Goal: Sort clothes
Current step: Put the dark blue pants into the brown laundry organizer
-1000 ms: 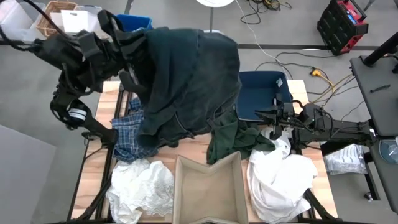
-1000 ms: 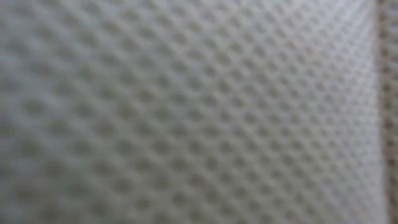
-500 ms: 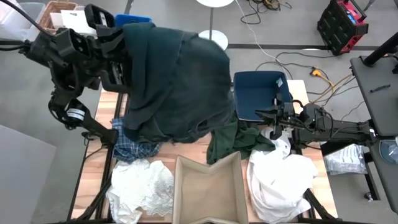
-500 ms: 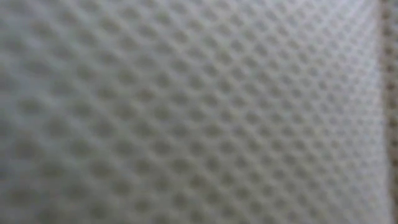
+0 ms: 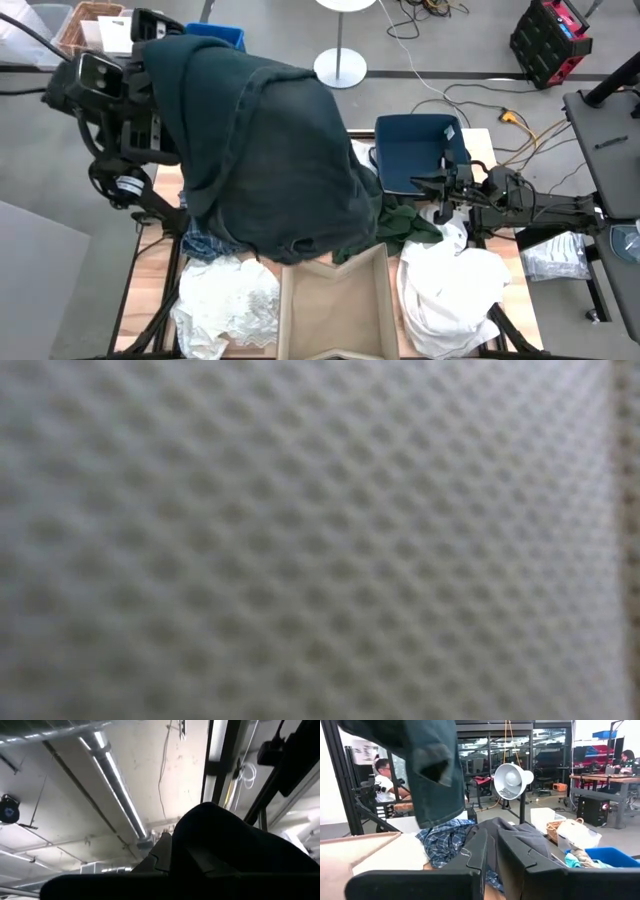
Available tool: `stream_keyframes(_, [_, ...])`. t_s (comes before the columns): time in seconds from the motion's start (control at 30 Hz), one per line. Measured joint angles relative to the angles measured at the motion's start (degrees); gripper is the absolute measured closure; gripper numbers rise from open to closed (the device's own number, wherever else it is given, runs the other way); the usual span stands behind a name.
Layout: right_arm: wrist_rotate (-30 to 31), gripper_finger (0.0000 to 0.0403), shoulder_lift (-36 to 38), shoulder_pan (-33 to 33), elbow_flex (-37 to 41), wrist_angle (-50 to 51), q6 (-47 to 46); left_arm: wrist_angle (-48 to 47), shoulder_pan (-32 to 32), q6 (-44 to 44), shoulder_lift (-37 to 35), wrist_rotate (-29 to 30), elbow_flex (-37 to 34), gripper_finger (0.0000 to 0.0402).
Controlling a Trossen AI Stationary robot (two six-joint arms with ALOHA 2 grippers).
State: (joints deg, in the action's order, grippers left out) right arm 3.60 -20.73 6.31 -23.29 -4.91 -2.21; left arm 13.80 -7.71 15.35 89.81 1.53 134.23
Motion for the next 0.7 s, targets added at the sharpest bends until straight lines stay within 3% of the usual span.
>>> stream_keyframes(0.47, [15.66,0.0369,0.11,0.00,0.00,0.11,1.52,24.41,-7.57,1.77,8.53,0.35,0.75,0.0401])
stream_keyframes(0.7, [16.45,0.0369,0.11,0.00,0.00,-0.06,2.22,30.38,-10.66,0.66,12.02,-2.57,0.76,0.0401])
